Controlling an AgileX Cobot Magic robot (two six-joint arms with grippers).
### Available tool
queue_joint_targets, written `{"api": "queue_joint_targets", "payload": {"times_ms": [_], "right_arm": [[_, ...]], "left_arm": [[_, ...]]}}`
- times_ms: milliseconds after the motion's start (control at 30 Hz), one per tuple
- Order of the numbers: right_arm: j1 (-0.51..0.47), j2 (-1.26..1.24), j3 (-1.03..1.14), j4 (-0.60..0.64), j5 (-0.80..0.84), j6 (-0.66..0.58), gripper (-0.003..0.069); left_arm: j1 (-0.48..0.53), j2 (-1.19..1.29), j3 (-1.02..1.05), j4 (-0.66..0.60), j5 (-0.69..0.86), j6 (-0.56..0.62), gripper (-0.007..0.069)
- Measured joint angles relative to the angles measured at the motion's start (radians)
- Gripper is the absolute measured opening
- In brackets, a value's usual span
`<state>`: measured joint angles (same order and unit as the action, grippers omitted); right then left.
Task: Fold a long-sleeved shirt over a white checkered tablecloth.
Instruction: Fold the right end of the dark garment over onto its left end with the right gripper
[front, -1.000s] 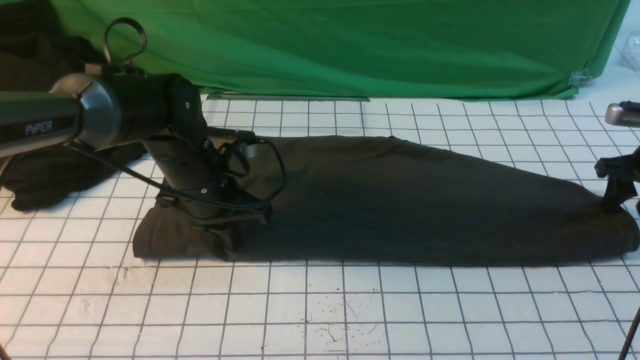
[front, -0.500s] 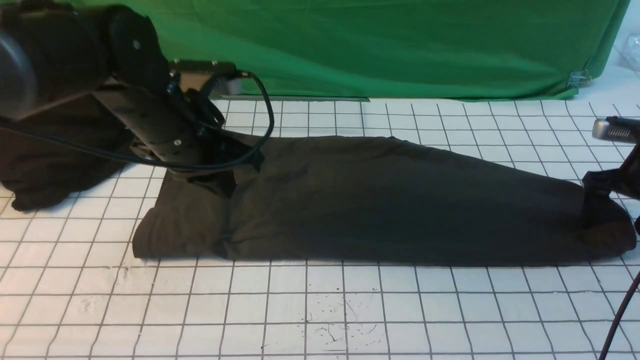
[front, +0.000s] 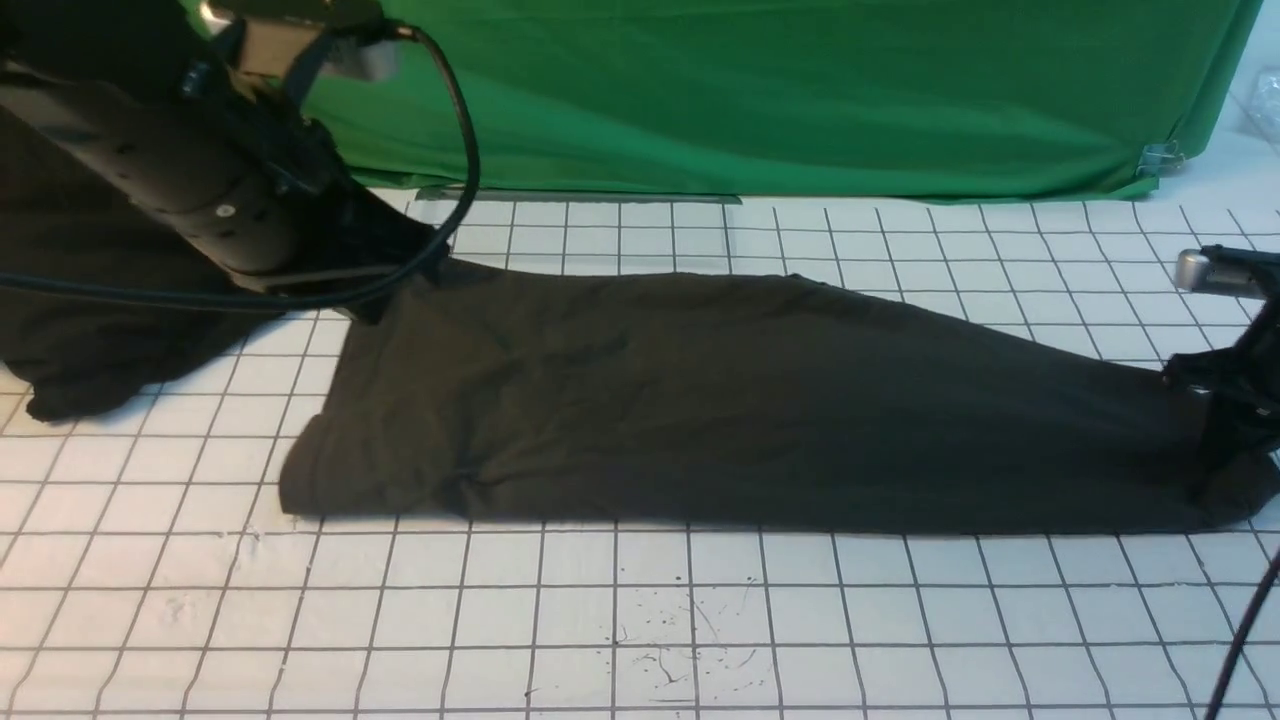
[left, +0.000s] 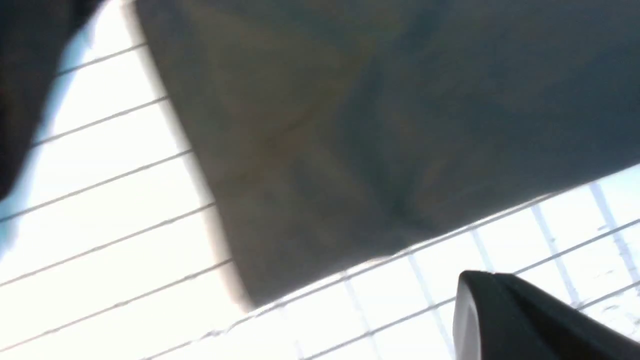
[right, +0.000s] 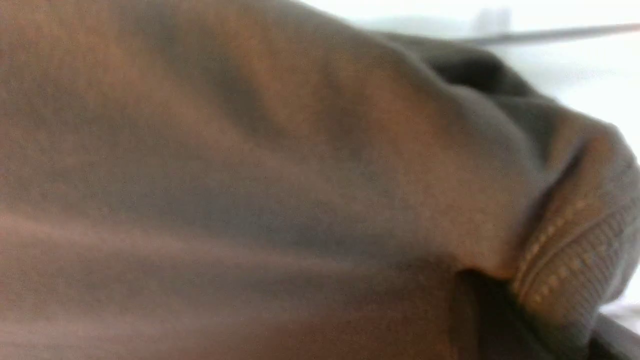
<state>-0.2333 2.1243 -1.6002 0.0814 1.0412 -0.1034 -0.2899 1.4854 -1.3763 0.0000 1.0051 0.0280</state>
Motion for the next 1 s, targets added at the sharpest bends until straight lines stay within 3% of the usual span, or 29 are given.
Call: {"api": "queue_joint_targets", "payload": {"times_ms": [200, 400, 467, 667, 733, 800, 867, 1000], "right_arm": [[-0.08, -0.108, -0.009, -0.05, 0.004, 0.036, 0.0028], [-0.032, -0.175, -0.087, -0.038, 0.065, 0.06, 0.0027], [0.017, -0.189, -0.127, -0.031, 0.093, 0.077, 0.0027], [0.284, -0.199, -0.262, -0.011, 0.159, 0.152, 0.0027], [0.423, -0.195, -0.31, -0.005, 0.142, 0.19, 0.0027], [0.464, -0.192, -0.324, -0.003, 0.131, 0.207, 0.0027], [0.594, -0.164, -0.375, 0.011, 0.097, 0.251, 0.0027], [0.72, -0.085, -0.441, 0.071, 0.054, 0.288, 0.0027]], "left_arm": [[0.0, -0.045, 0.003, 0.073, 0.037, -0.069, 0.0001], [0.0, -0.056, 0.003, 0.073, 0.035, -0.077, 0.0001], [0.0, -0.056, 0.003, 0.071, 0.035, -0.077, 0.0001], [0.0, -0.056, 0.007, 0.02, 0.022, -0.078, 0.0001], [0.0, -0.056, 0.007, 0.0, 0.019, -0.078, 0.0001], [0.0, -0.056, 0.007, 0.0, 0.017, -0.078, 0.0001], [0.0, -0.056, 0.007, -0.019, 0.016, -0.078, 0.0001], [0.0, -0.056, 0.007, -0.029, 0.01, -0.077, 0.0001]]}}
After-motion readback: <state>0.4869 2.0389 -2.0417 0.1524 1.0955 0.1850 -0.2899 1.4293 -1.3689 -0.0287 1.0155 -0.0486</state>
